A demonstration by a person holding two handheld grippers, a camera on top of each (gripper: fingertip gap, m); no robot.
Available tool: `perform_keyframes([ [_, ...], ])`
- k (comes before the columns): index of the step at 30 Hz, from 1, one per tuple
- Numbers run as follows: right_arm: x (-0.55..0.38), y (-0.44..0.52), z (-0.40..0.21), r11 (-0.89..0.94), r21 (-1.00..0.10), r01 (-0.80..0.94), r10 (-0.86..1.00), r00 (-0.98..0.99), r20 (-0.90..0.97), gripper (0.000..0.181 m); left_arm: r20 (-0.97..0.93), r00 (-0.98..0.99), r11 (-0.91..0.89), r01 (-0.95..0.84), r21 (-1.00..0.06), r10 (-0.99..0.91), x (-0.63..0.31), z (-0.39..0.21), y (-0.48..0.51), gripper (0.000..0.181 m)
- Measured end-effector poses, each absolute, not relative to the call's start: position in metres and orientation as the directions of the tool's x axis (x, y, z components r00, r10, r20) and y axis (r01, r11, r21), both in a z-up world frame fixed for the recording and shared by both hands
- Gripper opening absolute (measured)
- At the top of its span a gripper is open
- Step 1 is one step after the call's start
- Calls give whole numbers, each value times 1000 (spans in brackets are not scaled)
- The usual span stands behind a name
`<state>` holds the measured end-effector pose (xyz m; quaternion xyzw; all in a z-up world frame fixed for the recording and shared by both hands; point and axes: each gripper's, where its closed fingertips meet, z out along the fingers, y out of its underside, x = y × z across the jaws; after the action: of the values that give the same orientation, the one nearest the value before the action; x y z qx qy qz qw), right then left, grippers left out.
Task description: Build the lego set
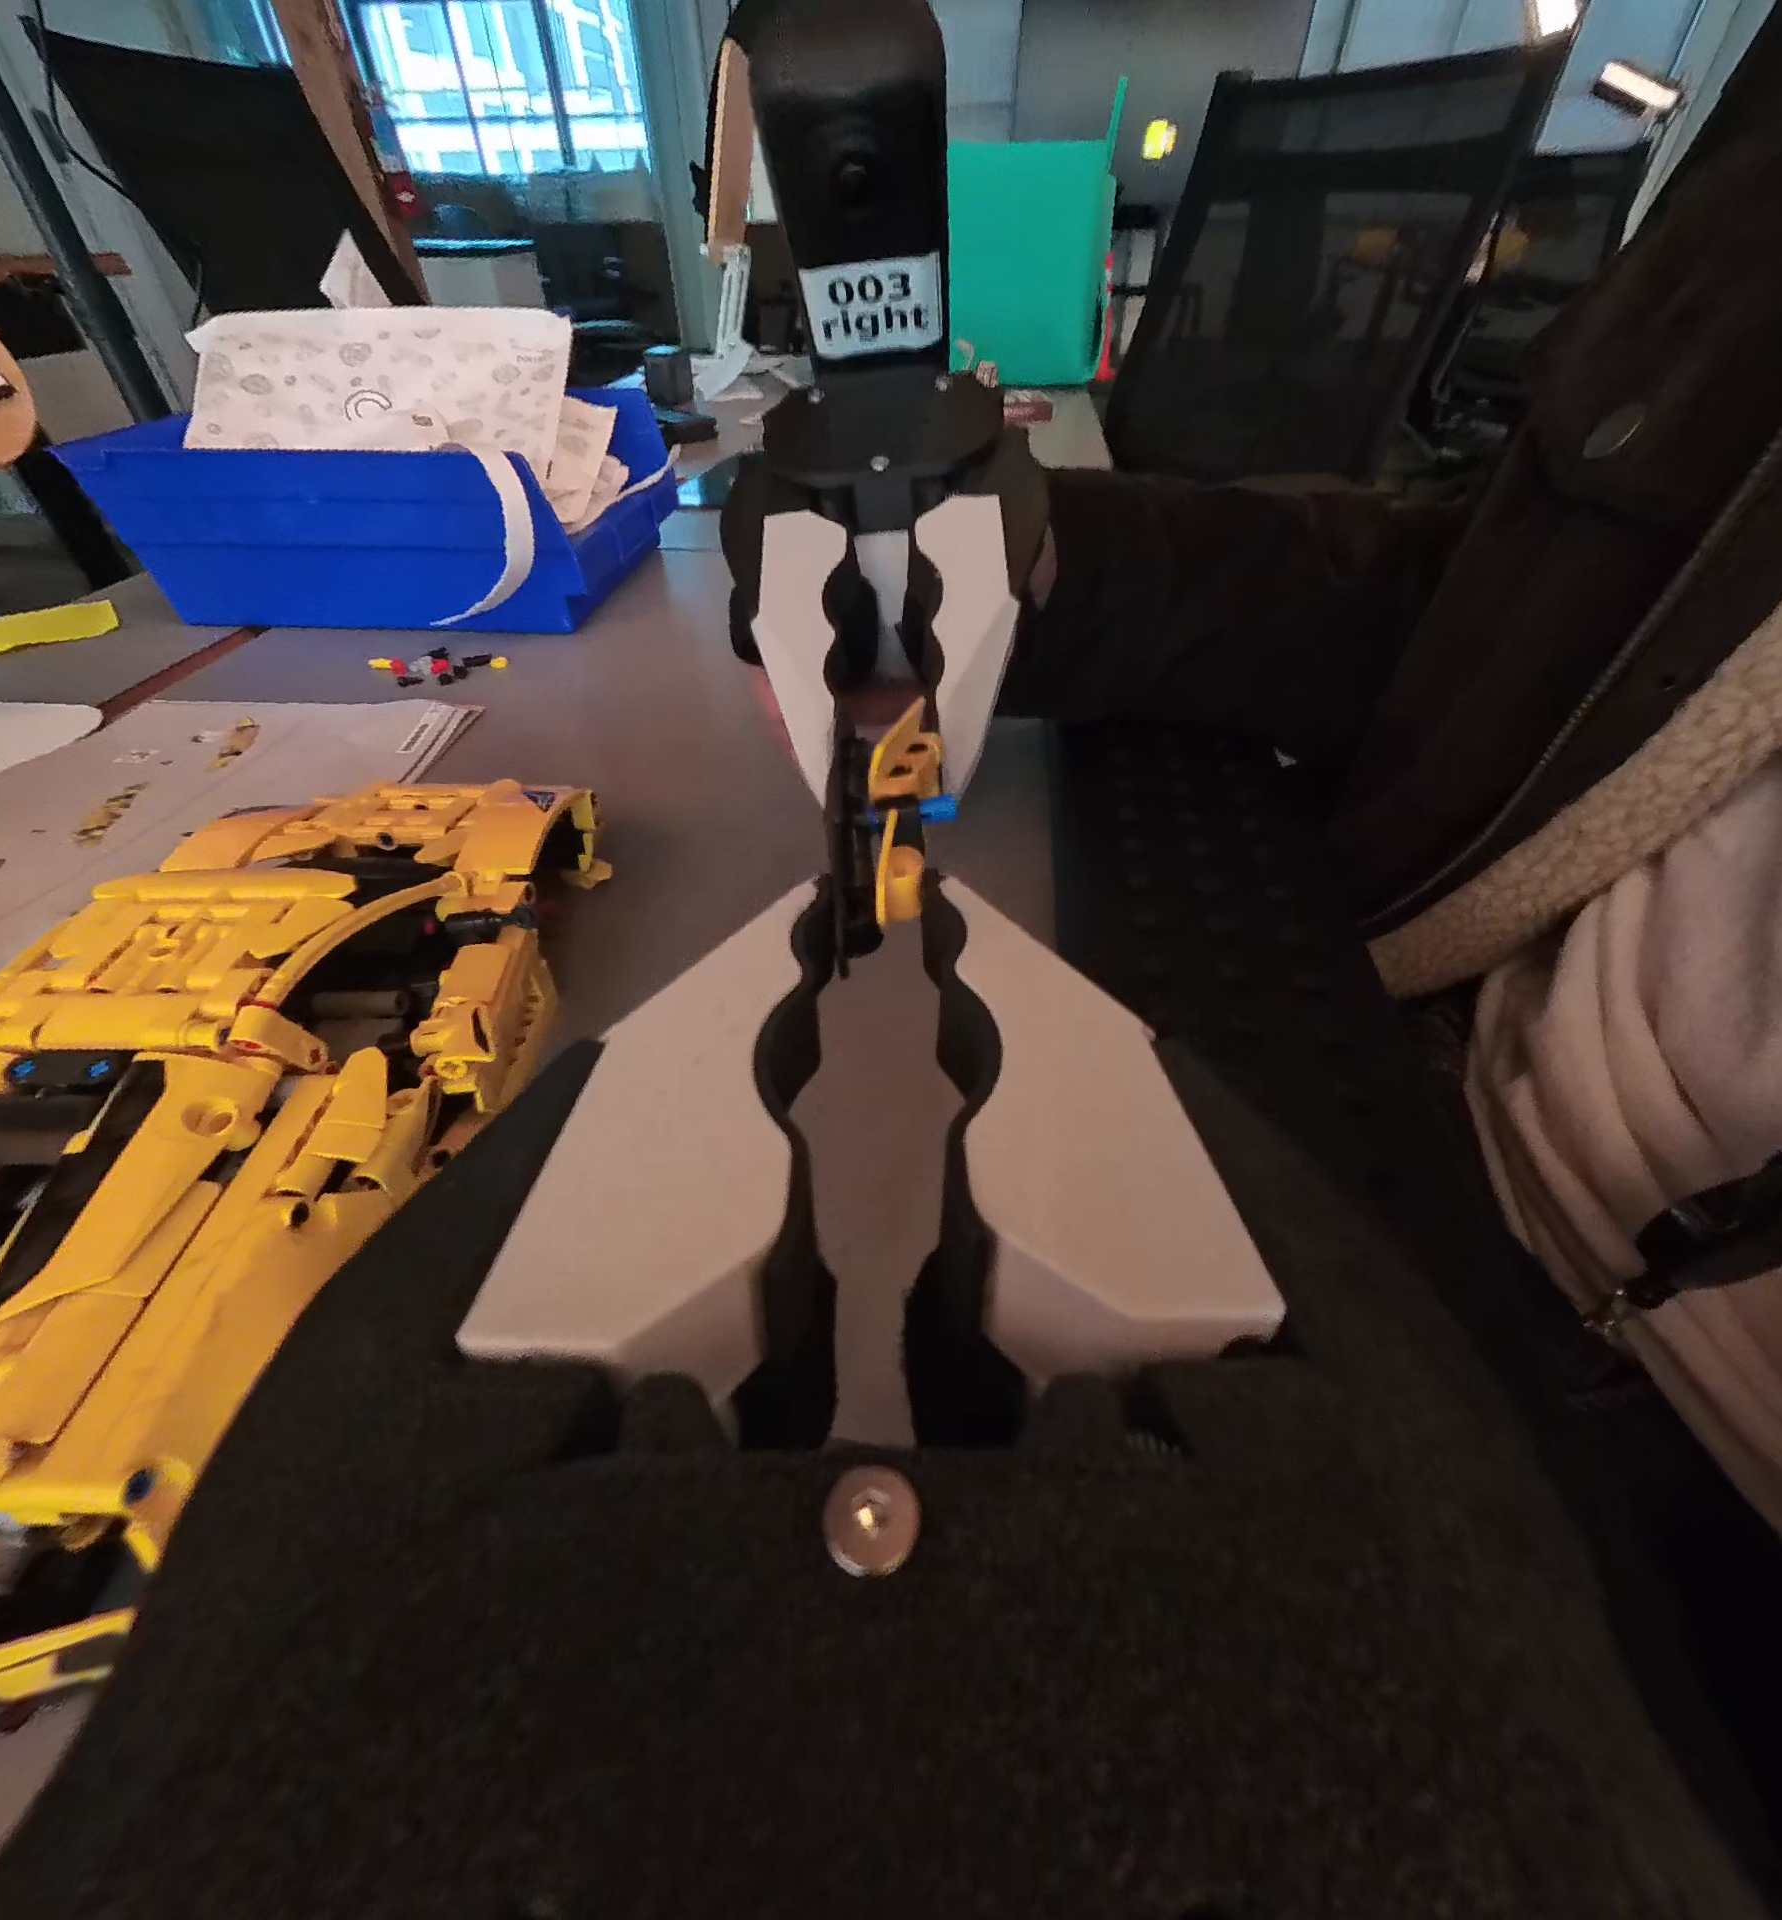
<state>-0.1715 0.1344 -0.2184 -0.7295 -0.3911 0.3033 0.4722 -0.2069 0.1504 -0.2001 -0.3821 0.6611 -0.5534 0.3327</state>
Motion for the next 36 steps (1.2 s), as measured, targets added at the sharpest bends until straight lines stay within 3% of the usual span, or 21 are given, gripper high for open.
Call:
perform_keyframes([
  [6, -170, 132, -223, -272, -914, 302, 860, 503, -90, 17, -60, -483, 149, -146, -978, -873, -206, -205, 149, 16],
  [9, -172, 134, -228, -359, -896, 260, 840, 508, -189, 17, -51, -479, 139, -150, -979, -876, -206, -204, 150, 16],
  [14, -170, 142, -217, -296, -931, 215, 823, 552, -134, 51, -45, -469, 129, -149, -980, -882, -205, -203, 153, 16],
  [20, -181, 144, -218, -238, -925, 297, 831, 555, -36, 21, -83, -470, 190, -184, -965, -879, -203, -214, 150, 16],
  [23, -180, 147, -236, -255, -887, 386, 822, 569, 11, 21, -90, -472, 201, -190, -961, -877, -203, -216, 149, 16],
  [36, -182, 141, -238, -270, -860, 433, 846, 533, 3, 16, -83, -491, 205, -199, -958, -867, -204, -220, 145, 17],
])
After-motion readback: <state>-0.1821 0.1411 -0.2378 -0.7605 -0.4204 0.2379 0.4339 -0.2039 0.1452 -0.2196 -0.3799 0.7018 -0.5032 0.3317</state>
